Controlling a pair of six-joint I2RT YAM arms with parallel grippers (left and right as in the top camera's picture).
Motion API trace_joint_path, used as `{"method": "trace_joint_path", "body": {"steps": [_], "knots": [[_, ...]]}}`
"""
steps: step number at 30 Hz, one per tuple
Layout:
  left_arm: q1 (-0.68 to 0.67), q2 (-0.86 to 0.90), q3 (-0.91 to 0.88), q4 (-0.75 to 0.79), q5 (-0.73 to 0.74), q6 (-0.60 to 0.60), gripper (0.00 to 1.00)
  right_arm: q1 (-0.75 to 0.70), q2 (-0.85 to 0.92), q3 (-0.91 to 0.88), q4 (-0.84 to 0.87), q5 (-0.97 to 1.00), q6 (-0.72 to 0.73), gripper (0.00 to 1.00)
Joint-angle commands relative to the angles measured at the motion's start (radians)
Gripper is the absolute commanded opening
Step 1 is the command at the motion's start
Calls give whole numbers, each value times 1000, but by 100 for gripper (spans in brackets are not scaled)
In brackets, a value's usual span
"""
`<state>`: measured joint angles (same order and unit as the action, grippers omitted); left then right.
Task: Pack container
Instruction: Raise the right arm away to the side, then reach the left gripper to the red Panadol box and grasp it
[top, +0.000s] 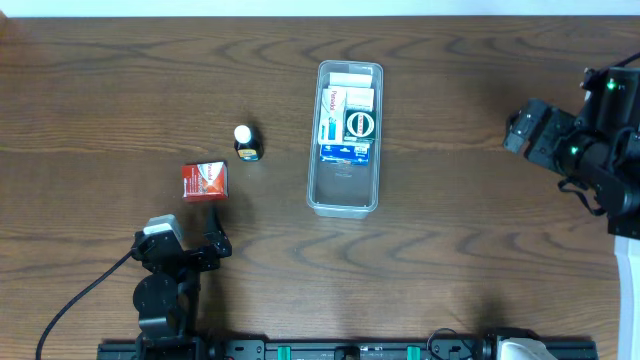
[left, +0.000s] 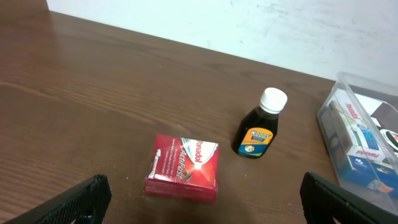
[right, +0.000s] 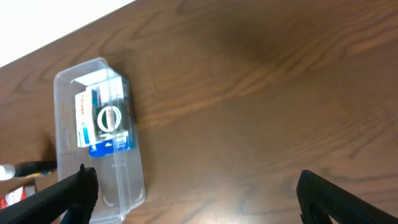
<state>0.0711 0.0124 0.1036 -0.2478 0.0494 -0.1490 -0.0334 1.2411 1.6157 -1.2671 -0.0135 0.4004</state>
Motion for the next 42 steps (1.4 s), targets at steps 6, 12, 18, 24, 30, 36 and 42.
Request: {"method": "trace_joint_path", "body": {"steps": [6,12,18,24,30,36,42], "knots": [[-2,17,36,32,14,-10,98,-12,-3,7,-12,18,-24,99],[-2,287,290,-160,10,-13,98,-12,-3,7,-12,18,-24,99],[-2,766,703,-420,11,-11,98,-12,-3,7,-12,18,-24,99],[-2,1218,999,-560,11,95,98,-12,-3,7,-12,18,-24,99],[-2,1484,1037,-555,11,154,98,-12,-3,7,-12,18,-24,99],[-2,1660,1037,-541,11,209,98,-12,-3,7,-12,18,-24,99],[-2,1775,1037,-463,10,209,98,-12,-3,7,-12,18,-24,99]]}}
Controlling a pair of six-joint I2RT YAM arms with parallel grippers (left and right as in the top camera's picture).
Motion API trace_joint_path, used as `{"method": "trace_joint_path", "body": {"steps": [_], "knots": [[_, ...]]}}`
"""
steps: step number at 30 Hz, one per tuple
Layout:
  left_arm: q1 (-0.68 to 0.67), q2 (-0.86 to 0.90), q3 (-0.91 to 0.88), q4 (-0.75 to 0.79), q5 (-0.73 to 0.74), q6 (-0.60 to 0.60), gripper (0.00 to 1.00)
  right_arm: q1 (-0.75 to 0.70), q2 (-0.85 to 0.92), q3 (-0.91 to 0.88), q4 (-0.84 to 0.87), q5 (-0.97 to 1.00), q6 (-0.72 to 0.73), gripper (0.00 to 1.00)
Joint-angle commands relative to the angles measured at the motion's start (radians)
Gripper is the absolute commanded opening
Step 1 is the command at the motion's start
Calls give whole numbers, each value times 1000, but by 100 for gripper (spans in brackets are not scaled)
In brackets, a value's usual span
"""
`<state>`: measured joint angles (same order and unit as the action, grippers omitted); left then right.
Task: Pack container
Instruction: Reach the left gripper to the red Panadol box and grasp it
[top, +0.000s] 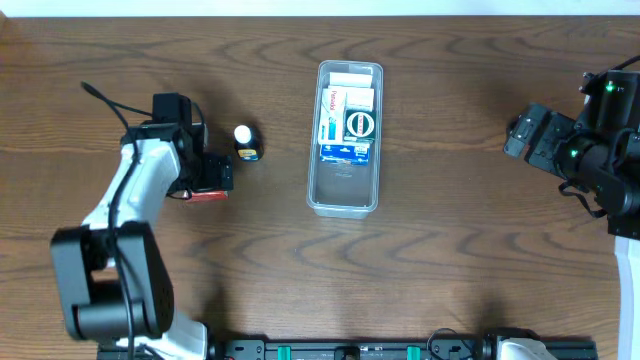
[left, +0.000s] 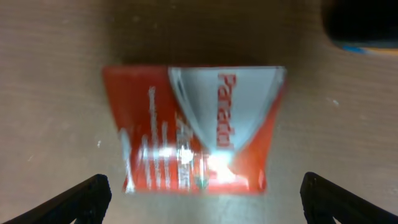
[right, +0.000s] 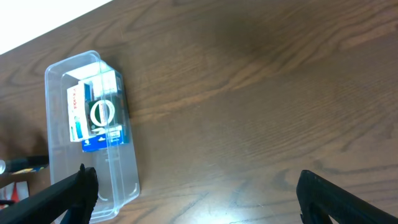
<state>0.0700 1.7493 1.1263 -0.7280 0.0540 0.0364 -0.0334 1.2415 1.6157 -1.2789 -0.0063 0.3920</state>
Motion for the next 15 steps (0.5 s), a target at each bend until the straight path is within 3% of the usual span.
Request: {"method": "trace_joint_path", "body": {"steps": [1,12,15], "knots": [[-1,47,14,24,3,24,98,-12,-3,7,0,10,-16,99],[18,89,3,71,-39,24,99,-12,-3,7,0,10,-16,99],[28,103,3,66,-39,23,91,-12,-3,7,0,10,-16,99]]}}
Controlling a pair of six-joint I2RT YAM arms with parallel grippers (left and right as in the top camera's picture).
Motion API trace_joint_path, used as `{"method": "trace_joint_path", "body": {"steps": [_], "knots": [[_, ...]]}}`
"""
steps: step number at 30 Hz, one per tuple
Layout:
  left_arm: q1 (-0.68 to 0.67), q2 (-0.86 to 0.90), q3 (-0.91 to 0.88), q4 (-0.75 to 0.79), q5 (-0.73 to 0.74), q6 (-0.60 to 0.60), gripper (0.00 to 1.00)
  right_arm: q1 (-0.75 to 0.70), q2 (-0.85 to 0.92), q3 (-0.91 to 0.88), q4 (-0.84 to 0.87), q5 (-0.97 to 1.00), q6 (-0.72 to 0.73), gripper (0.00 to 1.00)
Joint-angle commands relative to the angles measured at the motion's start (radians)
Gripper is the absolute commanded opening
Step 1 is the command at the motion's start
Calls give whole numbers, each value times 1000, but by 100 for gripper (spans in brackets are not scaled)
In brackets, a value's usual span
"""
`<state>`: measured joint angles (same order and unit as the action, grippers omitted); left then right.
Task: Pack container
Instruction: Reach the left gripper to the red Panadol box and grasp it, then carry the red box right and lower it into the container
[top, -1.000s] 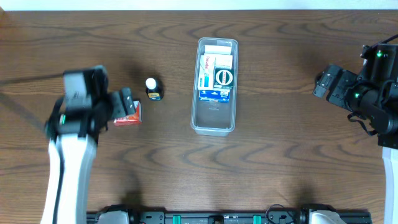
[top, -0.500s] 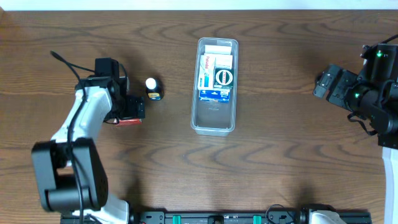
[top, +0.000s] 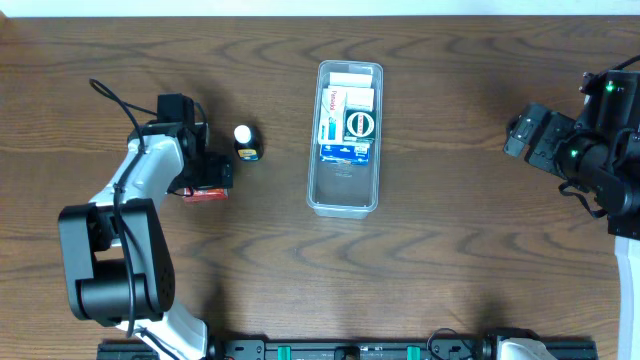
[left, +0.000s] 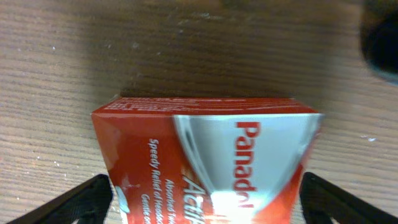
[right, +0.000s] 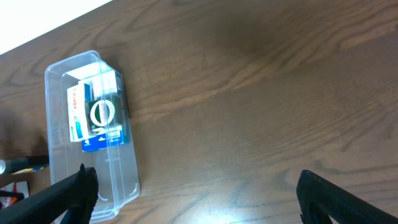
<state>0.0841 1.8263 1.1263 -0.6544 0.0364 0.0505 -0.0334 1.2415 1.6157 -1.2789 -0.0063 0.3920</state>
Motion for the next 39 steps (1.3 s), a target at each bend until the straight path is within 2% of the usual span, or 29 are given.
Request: {"method": "trace_joint_path", "body": {"steps": [1,4,9,16,19,24,28,31,33,39], "knots": [[16,30,3,-10,-21,9,88,-12,-3,7,0,10,-16,99],[18,26,4,-19,-21,9,77,-12,-3,7,0,10,-16,99],[18,-24,34,-68,-21,8,75,-12,-3,7,0,10,-16,99],[-5,-198,183,-277,-8,-25,71,-12,-3,7,0,10,-16,99],[-57,-305,236,-344,55,-31,68,-12,-3,7,0,10,-16,99],[-233,-459,255,-338,104,-117,68,-12,-3,7,0,10,-16,99],[-446,-487,254,-281,102,-206,68,-12,-3,7,0,10,-16,99],[-571,-450,249,-208,94,-264,68,-12,-3,7,0,10,-16,99],[-643,-403,249,-165,36,-316,68,-12,-3,7,0,10,-16,99],[-759,-204,249,-89,-45,-421,68,-12,-3,7,0,10,-16,99]]}}
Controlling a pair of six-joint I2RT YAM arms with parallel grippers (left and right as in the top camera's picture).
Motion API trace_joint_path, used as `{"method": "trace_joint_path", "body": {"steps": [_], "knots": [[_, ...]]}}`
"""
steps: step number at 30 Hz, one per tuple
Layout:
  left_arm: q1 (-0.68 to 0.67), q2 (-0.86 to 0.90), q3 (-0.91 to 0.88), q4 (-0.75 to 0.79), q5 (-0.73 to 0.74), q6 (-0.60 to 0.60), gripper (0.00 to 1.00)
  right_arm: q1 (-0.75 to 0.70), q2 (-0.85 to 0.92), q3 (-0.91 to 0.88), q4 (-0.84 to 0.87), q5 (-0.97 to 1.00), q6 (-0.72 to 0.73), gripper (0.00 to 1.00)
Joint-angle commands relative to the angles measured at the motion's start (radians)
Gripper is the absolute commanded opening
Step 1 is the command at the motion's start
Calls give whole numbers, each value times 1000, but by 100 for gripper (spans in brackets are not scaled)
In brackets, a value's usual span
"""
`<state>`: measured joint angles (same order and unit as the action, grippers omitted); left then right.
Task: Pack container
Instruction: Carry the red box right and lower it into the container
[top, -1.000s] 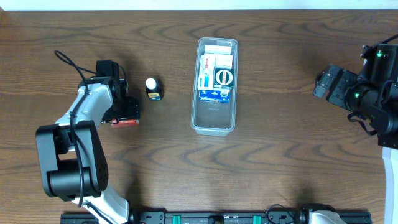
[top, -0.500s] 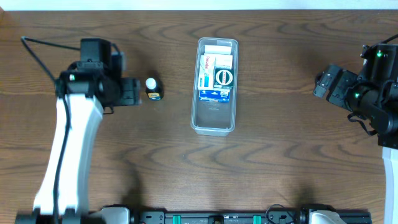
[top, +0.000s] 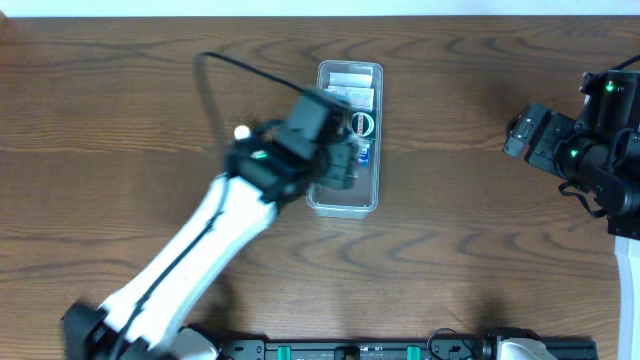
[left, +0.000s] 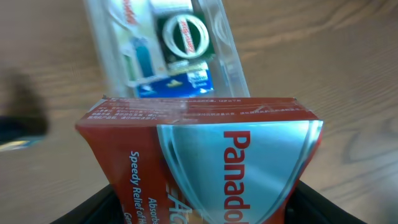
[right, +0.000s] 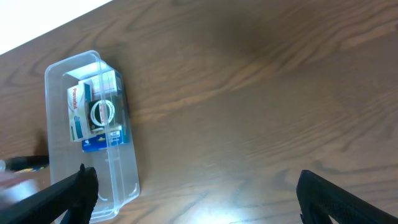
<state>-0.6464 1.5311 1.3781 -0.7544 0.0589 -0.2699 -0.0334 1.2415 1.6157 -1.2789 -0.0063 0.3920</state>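
My left gripper (left: 202, 208) is shut on a red and silver Panadol box (left: 205, 155), held in the air above the near end of the clear plastic container (left: 231, 59). The container holds several small boxes and a round tin packed at its far end; its near end is bare. In the overhead view the left gripper (top: 338, 162) hangs over the container (top: 376, 196) and hides the box. A small dark bottle with a white cap (top: 241, 132) stands left of the container. My right gripper (right: 196, 199) is open and empty, far to the right.
The right arm (top: 580, 150) rests at the table's right edge. The container (right: 59, 180) shows at the left of the right wrist view, with bare brown wood between it and that gripper. The left arm's link (top: 200, 250) stretches diagonally across the table's front left.
The Panadol box was on the table left of the bottle with my left fingers around it. Now the box is off the table, held over the container's near end. The right arm has not moved.
My left gripper was open near the front edge, the box and bottle lying ahead of it. Then it stood directly over the box, then lower with fingers either side of it. Now it holds the box above the container.
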Motion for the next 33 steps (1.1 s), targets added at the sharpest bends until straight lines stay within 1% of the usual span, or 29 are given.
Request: {"method": "trace_joint_path", "body": {"steps": [1,3,11,15,17,28,29,33], "knots": [[-34,122,-2,12,-88,-133,68,-12,-3,7,0,10,-16,99],[-34,193,-2,16,-122,-182,69,-12,-3,7,0,10,-16,99],[-34,364,-2,76,-116,-185,69,-12,-3,7,0,10,-16,99],[-34,412,-2,89,-63,-190,69,-12,-3,7,0,10,-16,99],[-34,432,-2,92,-60,-215,69,-12,-3,7,0,10,-16,99],[-34,488,-2,167,-40,-204,70,-12,-3,7,0,10,-16,99],[-34,487,-2,171,-40,-191,82,-12,-3,7,0,10,-16,99],[-34,476,-1,176,-40,-179,93,-12,-3,7,0,10,-16,99]]}}
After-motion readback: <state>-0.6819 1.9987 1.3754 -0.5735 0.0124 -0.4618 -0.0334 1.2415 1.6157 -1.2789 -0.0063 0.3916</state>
